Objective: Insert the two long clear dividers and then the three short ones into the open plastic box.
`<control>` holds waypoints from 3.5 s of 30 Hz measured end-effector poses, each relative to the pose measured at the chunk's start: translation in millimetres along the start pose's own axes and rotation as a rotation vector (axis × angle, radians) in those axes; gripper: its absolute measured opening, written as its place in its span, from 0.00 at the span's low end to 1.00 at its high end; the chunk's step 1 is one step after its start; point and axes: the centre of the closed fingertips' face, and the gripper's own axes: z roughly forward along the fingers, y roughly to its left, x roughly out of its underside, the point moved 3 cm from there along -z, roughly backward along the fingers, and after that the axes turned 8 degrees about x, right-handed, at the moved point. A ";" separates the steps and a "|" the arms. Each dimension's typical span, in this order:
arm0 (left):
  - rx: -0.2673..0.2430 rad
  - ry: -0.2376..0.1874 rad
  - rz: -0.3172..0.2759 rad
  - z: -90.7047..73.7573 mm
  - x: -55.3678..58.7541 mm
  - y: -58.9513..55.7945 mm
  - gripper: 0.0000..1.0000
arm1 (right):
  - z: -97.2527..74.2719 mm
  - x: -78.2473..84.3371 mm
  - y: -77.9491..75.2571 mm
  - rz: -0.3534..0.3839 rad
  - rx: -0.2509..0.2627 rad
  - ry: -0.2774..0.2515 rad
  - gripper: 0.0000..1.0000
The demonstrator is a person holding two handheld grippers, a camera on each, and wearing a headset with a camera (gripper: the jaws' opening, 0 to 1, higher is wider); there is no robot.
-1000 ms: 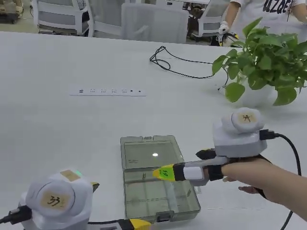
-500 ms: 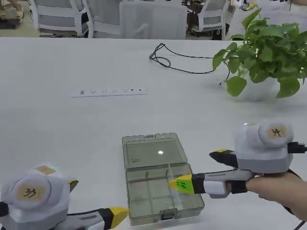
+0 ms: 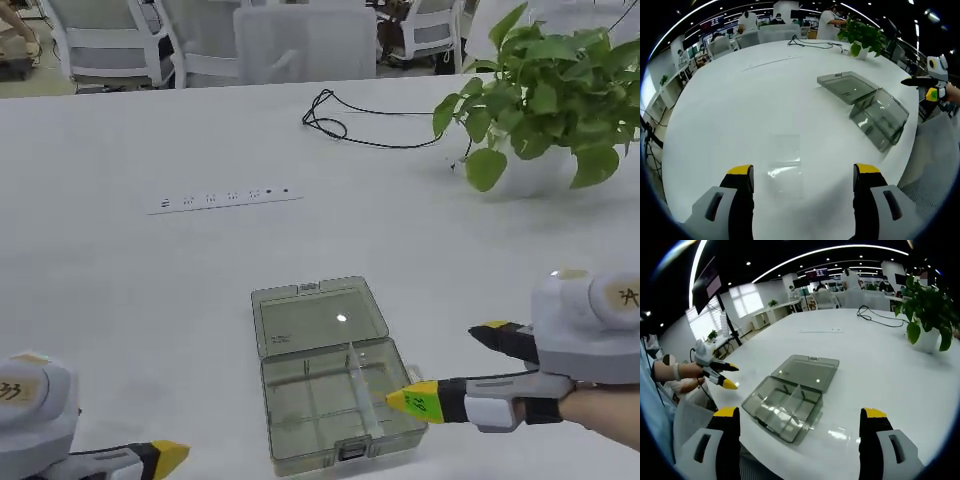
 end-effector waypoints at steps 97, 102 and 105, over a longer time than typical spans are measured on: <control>0.090 -0.055 -0.169 -7.7 -28.7 -14.7 0.30 | -0.1 17.4 16.7 0.037 -0.041 0.053 0.90; 0.142 -0.111 -0.153 -8.8 -42.5 -37.6 0.30 | 0.8 13.6 18.3 0.050 -0.048 0.046 0.89; 0.163 -0.132 -0.142 -8.3 -50.5 -50.0 0.30 | 2.0 10.3 20.1 0.047 -0.050 0.043 0.89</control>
